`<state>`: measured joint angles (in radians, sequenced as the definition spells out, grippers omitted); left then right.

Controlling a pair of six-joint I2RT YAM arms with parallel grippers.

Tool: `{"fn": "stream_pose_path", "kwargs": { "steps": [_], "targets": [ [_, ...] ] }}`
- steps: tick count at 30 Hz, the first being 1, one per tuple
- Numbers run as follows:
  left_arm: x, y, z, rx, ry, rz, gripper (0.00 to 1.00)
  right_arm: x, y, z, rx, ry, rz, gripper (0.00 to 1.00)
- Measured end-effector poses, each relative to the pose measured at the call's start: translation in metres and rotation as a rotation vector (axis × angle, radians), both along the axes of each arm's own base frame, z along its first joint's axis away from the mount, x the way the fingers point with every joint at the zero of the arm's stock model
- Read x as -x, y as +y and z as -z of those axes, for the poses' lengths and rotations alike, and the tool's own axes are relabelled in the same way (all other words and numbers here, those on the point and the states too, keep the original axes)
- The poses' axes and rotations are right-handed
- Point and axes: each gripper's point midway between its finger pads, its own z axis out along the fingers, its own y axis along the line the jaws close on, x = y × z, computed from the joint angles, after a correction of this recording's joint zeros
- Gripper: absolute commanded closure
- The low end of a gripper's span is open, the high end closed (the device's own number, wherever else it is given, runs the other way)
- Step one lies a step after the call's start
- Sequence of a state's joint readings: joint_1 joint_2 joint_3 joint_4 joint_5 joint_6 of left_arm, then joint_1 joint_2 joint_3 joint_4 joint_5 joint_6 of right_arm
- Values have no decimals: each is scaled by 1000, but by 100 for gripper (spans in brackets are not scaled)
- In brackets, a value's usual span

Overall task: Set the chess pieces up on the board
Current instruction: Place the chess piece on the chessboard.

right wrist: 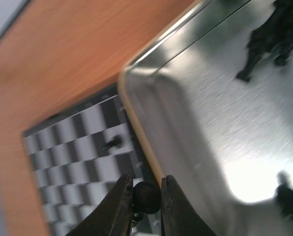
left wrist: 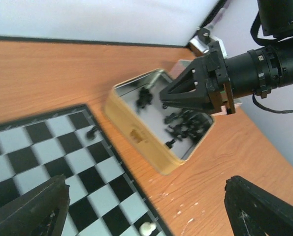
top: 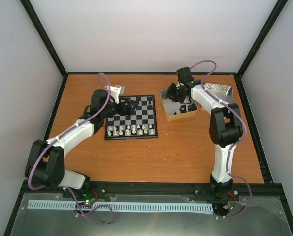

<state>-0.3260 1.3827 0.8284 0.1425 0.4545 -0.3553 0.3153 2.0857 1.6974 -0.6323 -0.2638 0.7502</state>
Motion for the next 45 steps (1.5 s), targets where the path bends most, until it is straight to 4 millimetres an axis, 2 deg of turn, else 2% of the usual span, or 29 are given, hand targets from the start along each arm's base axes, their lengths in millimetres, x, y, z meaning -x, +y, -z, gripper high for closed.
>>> {"fn": "stream_pose_path", "kwargs": {
  "steps": [3,6,11,14,18,25,33,43,45],
  "targets": [
    [-2,-23,-15,33,-36,51,19,12,12,-31,-148,-25,35,88],
    [-8,-37,-20,59,-43,82,24,27,21,-45,-274,-9,68,88],
    [-22,-62,-21,88,-37,122,40,51,35,-48,-444,76,133,88],
    [-22,-76,-13,110,-12,159,43,62,45,-51,-528,132,165,88],
    [-18,-87,-1,127,23,195,51,66,59,-63,-616,173,180,87],
    [-16,-95,0,154,35,228,60,71,76,-79,-707,217,177,87],
    [-27,-98,7,153,47,209,74,77,87,-85,-745,248,158,87],
    [-32,-98,3,138,27,194,99,76,91,-82,-752,258,153,87],
    [-32,-98,4,133,25,193,99,76,91,-81,-750,261,157,87]
  ]
}}
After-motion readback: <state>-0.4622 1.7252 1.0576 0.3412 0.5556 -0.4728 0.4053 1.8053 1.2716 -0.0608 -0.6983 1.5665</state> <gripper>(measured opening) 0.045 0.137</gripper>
